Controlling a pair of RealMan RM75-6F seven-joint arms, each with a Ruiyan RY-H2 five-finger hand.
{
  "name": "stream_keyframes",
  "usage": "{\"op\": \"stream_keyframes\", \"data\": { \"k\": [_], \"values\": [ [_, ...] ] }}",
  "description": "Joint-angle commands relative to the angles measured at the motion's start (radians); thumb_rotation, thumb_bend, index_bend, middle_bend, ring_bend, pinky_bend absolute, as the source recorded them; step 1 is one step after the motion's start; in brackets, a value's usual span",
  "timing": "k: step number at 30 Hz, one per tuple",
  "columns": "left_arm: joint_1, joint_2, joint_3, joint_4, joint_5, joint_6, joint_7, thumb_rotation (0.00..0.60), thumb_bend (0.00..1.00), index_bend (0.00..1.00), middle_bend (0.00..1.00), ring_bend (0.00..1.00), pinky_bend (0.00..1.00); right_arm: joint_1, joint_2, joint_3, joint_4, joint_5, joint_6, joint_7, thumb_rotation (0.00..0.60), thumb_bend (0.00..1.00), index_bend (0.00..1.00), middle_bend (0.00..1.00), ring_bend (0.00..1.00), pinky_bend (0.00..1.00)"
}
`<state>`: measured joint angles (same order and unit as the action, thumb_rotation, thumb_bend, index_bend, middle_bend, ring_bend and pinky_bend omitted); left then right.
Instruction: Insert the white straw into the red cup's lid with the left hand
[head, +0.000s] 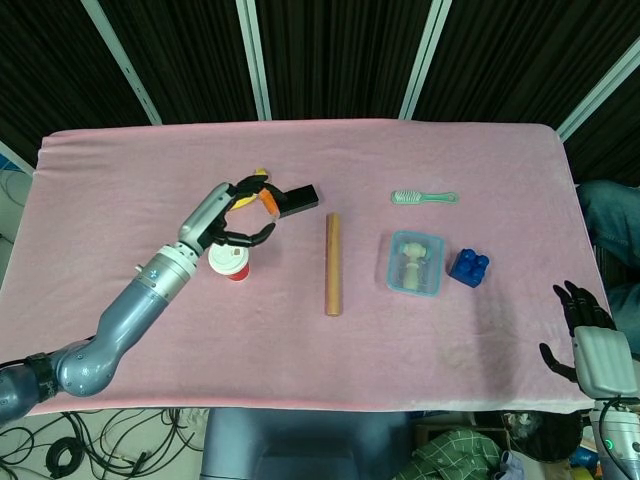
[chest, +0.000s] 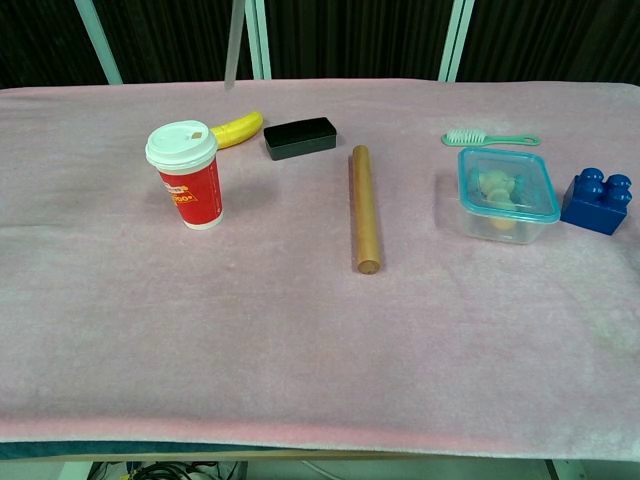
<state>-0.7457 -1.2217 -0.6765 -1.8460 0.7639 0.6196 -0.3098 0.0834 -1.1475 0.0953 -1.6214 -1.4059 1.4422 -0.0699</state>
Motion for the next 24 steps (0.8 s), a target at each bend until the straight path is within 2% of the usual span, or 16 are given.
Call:
{"op": "stream_keyframes", "data": {
  "k": [1, 5, 9, 12, 16, 24],
  "values": [
    [0.033, 0.023, 0.015, 0.023, 0.028, -0.004, -0.049, 0.6, 0.44, 0.59, 0.31, 0.05, 0.08, 0.0, 0.001, 0.0, -0.001, 0.001, 0.0, -0.001, 0.6, 0.23, 0.08, 0.03, 0.06, 0.18],
    [0.084, 0.018, 0.006, 0.06, 0.09, -0.053, -0.182, 0.6, 0.44, 0.59, 0.31, 0.05, 0.08, -0.001, 0.0, 0.0, -0.002, -0.003, 0.005, -0.007, 0.6, 0.23, 0.08, 0.03, 0.06, 0.18],
    [0.14, -0.019, -0.037, 0.124, 0.269, -0.136, -0.376, 0.6, 0.44, 0.59, 0.31, 0.05, 0.08, -0.001, -0.001, 0.001, -0.001, -0.003, 0.008, -0.009, 0.6, 0.23, 0.08, 0.03, 0.06, 0.18],
    [0.161, -0.037, -0.045, 0.157, 0.374, -0.156, -0.478, 0.6, 0.44, 0.59, 0.31, 0.05, 0.09, -0.001, -0.001, 0.002, 0.0, 0.0, 0.007, -0.008, 0.6, 0.23, 0.08, 0.03, 0.06, 0.18],
    [0.164, -0.056, -0.017, 0.208, 0.485, -0.13, -0.541, 0.6, 0.44, 0.59, 0.32, 0.05, 0.09, -0.001, -0.001, 0.002, 0.0, 0.0, 0.005, -0.006, 0.6, 0.23, 0.08, 0.03, 0.06, 0.18],
    [0.144, -0.065, 0.039, 0.256, 0.588, -0.095, -0.673, 0.6, 0.44, 0.59, 0.33, 0.05, 0.09, -0.001, -0.001, 0.002, 0.0, 0.001, 0.005, -0.006, 0.6, 0.23, 0.08, 0.03, 0.06, 0.18]
  ]
}}
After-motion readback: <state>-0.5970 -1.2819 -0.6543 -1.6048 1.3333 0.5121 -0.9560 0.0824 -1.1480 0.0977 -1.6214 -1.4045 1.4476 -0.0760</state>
